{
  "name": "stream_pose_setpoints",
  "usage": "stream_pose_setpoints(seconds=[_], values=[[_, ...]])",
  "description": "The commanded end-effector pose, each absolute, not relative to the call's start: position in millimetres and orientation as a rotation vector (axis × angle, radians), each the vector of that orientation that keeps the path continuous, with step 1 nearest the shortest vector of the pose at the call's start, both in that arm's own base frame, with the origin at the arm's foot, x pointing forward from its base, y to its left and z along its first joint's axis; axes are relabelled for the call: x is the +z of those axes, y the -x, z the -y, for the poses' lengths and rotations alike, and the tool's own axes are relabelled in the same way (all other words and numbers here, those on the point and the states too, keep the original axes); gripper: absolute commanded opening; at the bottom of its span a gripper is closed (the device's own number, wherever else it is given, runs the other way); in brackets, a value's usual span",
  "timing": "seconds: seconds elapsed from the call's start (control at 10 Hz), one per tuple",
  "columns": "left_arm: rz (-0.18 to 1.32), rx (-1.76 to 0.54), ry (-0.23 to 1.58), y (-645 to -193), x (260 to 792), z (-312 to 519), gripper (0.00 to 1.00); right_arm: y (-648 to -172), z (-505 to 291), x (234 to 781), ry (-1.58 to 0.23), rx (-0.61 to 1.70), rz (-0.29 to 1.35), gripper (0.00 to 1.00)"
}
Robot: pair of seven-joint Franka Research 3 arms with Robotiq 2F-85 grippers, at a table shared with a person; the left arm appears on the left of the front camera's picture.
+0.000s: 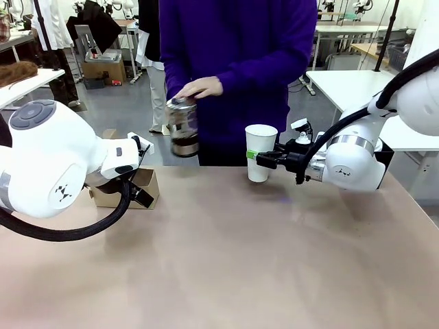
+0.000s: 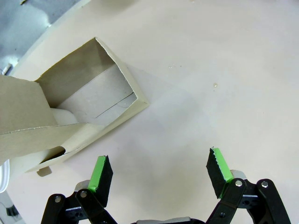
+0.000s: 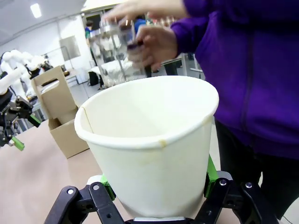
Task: Pour a drink into a cup and package it in a carrier.
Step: When a person places the Paper Cup Lid on the 600 ml Paper Cup , lift the 600 ml Paper Cup.
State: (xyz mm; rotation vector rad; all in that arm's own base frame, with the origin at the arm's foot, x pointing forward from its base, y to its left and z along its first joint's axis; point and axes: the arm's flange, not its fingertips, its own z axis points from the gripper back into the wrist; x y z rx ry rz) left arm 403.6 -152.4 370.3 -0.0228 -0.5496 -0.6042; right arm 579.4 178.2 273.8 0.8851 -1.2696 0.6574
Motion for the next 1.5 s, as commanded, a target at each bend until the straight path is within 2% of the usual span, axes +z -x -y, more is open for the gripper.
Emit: stream_pose_setpoints(seconds=[0.0,1.4], values=[[0.55,-0.604,0.025,-403.4,370.5,152.0,1.0,-579.6,-179.9,275.8,-0.886,0.652,1.272,0.81],[0.55,-0.604,0.025,-403.4,370.5,152.0,1.0,-579.6,-179.9,275.8,-0.886,0.652,1.272,0.81]])
